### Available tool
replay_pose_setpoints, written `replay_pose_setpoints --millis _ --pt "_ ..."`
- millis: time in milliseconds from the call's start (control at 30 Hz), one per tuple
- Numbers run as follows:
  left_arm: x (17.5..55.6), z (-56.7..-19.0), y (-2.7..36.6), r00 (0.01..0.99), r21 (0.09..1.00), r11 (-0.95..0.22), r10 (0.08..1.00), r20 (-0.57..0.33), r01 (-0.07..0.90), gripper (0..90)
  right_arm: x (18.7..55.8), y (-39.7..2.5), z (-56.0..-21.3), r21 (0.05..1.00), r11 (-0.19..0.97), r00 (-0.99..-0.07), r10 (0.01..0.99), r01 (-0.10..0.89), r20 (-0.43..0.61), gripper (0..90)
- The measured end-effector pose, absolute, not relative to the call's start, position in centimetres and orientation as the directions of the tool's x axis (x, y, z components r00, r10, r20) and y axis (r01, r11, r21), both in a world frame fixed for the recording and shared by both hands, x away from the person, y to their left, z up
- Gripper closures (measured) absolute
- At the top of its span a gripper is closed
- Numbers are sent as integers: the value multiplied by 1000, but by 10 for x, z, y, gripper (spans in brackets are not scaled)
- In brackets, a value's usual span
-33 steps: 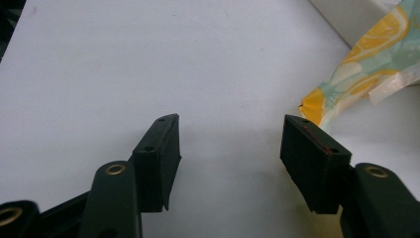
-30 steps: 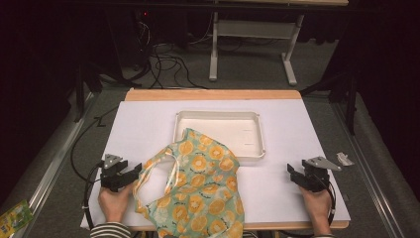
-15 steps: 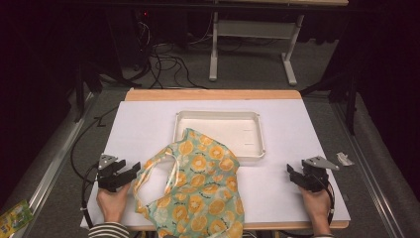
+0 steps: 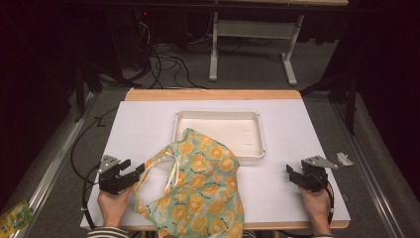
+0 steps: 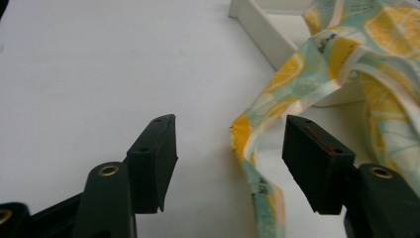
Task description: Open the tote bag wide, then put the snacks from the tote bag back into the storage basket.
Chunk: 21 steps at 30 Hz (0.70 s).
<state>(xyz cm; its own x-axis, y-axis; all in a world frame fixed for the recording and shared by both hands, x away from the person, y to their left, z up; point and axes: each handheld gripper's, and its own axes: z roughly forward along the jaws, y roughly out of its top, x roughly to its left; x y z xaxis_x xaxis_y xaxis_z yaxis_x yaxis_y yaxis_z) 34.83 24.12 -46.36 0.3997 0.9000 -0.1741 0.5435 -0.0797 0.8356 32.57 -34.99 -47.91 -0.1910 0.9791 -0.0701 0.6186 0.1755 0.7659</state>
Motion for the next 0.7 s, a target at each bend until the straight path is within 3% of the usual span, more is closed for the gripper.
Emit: replay_pose_setpoints --millis 400,700 --pt "340 -451 218 481 817 -188 868 -122 545 367 327 -351 -479 757 165 -186 981 632 -58 382" --pt "336 -456 212 470 786 -214 876 -109 580 353 327 -350 -480 758 165 -187 981 631 -58 379"
